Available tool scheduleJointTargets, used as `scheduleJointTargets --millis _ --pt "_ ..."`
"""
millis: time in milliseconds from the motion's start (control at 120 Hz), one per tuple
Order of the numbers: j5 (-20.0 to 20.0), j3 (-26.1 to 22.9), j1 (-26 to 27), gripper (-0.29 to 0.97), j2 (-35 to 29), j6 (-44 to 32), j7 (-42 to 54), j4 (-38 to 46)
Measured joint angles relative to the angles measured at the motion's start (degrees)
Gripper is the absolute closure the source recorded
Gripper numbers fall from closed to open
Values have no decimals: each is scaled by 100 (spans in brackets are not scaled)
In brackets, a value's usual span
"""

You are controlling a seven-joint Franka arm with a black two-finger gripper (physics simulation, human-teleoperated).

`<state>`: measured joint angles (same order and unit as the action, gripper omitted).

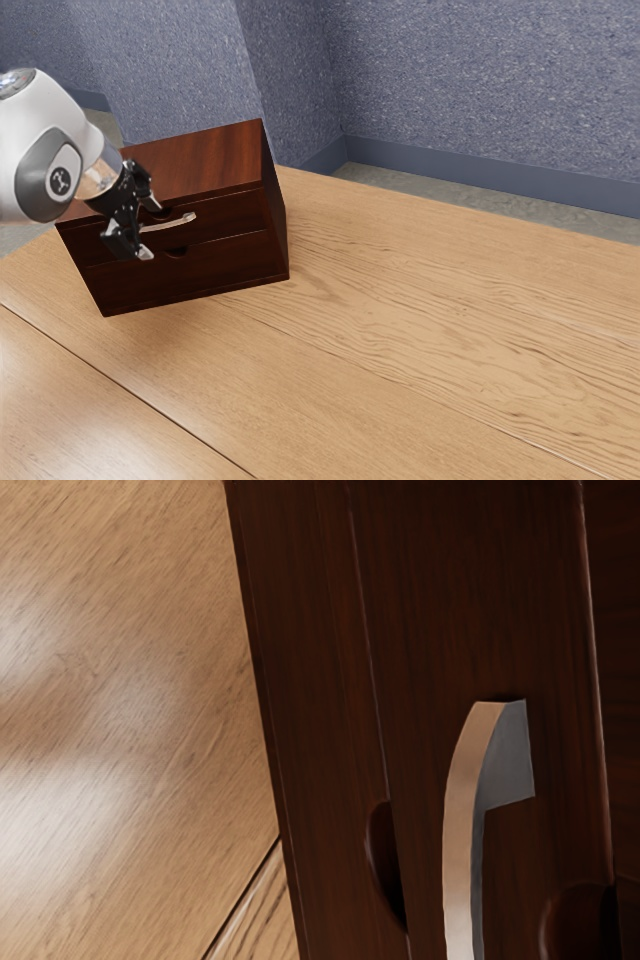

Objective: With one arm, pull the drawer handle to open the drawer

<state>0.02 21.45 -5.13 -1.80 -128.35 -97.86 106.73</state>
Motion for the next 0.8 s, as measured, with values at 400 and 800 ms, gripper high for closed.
scheduleJointTargets --millis 400,800 --pt "-1 32 -4 4 90 -353 -115 168" --pt "-32 -44 -46 57 85 -363 -147 172"
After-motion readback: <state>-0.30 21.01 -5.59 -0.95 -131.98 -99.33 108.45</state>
